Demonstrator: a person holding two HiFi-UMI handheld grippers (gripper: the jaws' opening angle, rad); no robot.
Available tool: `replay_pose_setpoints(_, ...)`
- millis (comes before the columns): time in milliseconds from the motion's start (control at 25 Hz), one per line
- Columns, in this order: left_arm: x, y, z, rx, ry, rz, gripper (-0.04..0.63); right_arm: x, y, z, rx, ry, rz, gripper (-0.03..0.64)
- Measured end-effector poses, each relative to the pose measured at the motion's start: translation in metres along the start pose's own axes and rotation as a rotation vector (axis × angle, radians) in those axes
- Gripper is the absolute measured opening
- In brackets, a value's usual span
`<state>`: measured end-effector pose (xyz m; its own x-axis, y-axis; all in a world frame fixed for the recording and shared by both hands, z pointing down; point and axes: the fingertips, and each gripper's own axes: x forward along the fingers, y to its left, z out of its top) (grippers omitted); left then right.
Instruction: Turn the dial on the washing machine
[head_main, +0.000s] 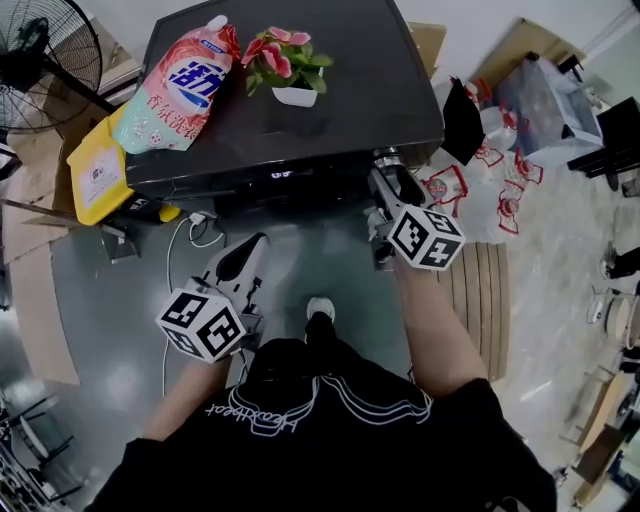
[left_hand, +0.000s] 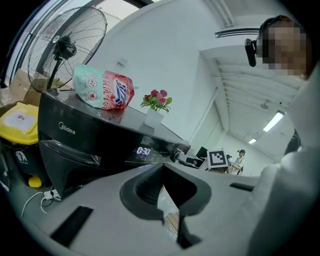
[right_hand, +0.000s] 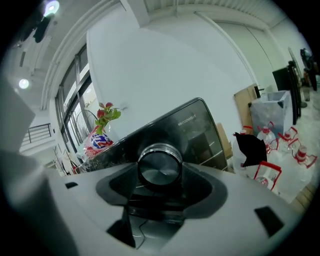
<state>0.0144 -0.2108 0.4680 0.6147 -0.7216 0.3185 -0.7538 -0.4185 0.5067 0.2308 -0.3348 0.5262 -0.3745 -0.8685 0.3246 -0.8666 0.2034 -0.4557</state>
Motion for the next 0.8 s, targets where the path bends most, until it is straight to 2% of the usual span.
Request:
replay_pose_setpoints(240, -0.0001, -0.0026, -0.003, 0.0, 0.003, -0.002, 0.005, -0.001, -0.002, -0.0008, 0.223, -0.007, 0.062, 0.279)
replay_pose_setpoints(600, -0.0061, -0.0035, -0.0011, 0.009, 0.006, 0.006, 0.005, -0.0009, -0.0019, 0.0, 0.374, -0.029, 0.1, 0.279)
replay_pose_setpoints(800, -0.0052, -0.0086, 0.0028, 0.024, 0.01, 0.002, 0.005, -0.0007, -0.0014, -0.0009, 0.412, -0.025, 0.107, 0.279)
